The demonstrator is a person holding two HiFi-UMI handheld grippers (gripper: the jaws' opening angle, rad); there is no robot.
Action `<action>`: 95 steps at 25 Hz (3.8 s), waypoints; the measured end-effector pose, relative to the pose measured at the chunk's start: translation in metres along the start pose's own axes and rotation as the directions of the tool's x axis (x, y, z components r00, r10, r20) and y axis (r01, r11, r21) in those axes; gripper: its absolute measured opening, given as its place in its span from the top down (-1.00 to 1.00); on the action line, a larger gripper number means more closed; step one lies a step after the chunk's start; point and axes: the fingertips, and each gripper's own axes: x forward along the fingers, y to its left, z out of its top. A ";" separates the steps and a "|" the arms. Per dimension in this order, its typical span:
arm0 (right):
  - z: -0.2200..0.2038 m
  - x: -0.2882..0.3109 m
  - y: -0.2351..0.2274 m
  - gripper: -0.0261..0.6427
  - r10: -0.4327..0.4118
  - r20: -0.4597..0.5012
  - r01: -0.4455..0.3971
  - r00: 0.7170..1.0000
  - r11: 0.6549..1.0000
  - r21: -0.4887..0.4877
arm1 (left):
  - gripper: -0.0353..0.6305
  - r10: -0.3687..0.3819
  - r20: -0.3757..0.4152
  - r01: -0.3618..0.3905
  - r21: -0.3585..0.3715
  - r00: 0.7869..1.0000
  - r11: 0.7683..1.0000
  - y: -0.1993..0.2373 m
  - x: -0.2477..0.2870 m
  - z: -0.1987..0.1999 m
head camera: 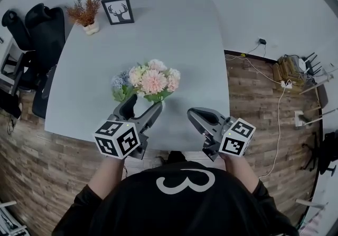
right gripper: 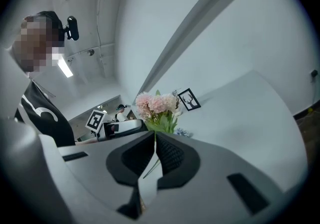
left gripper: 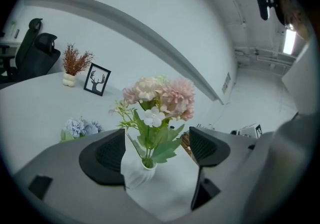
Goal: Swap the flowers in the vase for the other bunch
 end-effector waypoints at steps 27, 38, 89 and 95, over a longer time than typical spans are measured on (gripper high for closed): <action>0.002 -0.032 -0.043 0.89 -0.131 0.008 0.130 0.991 0.990 0.049 | -0.04 -0.017 0.023 0.016 0.033 1.000 0.999 0.004 0.048 0.011; -0.005 -0.038 -0.039 0.89 -0.148 0.016 0.146 0.989 0.987 0.066 | 0.47 -0.030 0.045 0.030 -0.002 0.999 1.000 -0.002 0.045 0.011; 0.002 0.017 0.014 0.89 -0.064 -0.005 0.064 0.998 0.998 -0.012 | 0.70 -0.100 0.447 0.037 0.147 0.889 0.988 -0.028 -0.114 0.145; 0.001 0.043 0.018 0.89 -0.038 -0.020 0.038 0.999 0.999 -0.013 | 0.71 0.039 0.431 -0.097 0.112 0.901 0.989 0.017 -0.143 0.142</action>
